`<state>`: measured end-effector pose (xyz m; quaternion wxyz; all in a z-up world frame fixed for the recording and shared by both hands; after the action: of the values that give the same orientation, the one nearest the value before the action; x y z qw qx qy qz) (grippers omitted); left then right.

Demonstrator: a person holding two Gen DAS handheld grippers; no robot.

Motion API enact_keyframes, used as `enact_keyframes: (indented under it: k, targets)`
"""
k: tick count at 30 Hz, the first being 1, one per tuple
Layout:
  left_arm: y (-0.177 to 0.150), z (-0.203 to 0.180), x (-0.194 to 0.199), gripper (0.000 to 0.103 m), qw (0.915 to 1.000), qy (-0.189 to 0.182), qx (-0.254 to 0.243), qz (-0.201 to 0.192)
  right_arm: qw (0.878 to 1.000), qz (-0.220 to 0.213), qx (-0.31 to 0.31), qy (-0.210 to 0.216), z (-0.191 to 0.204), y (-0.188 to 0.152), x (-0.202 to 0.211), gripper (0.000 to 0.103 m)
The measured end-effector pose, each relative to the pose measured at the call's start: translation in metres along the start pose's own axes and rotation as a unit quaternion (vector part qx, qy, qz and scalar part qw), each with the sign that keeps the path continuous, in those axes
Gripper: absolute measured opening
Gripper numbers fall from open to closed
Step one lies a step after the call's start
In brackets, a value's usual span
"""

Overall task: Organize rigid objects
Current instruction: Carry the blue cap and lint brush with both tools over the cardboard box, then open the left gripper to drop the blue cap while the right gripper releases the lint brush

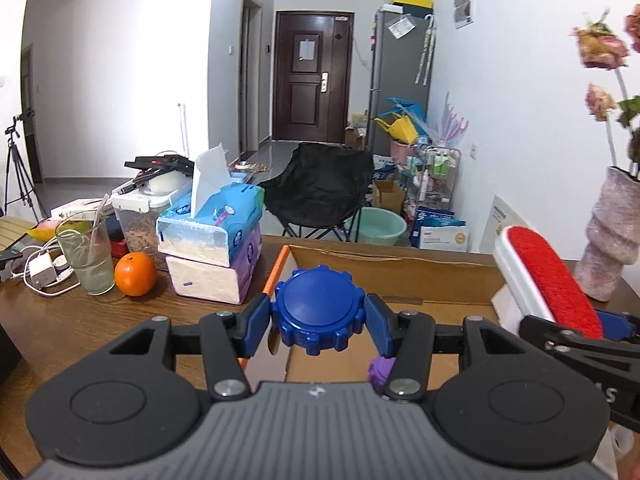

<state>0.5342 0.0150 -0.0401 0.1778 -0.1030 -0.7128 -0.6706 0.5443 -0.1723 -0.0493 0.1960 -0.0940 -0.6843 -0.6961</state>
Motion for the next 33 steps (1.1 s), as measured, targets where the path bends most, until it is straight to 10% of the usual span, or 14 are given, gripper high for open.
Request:
enact_keyframes:
  k: [28,33]
  targets:
    - [-0.031,-0.009,-0.088,0.053,0.9977,0.026,-0.024,0.057,0.998,0.051,-0.004,-0.025,-0.024,-0.014,-0.089,0.055]
    - [-0.031,-0.01,-0.084,0.103,0.9975,0.037,-0.03,0.052,0.997,0.069,0.003,-0.031,-0.028,-0.027,-0.096,0.068]
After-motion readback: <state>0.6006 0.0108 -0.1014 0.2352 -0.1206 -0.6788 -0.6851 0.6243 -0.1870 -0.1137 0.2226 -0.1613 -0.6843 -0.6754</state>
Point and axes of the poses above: each gripper's, at about its wrist camera, not at the fingertips, and x roughly against the way its jaws point, z to its left, y to its top, the point moved 4 cm from there along -x, roughly the way its jaws point, and after that the axes turned 7 degrees about -z, right-handed, at the moved point
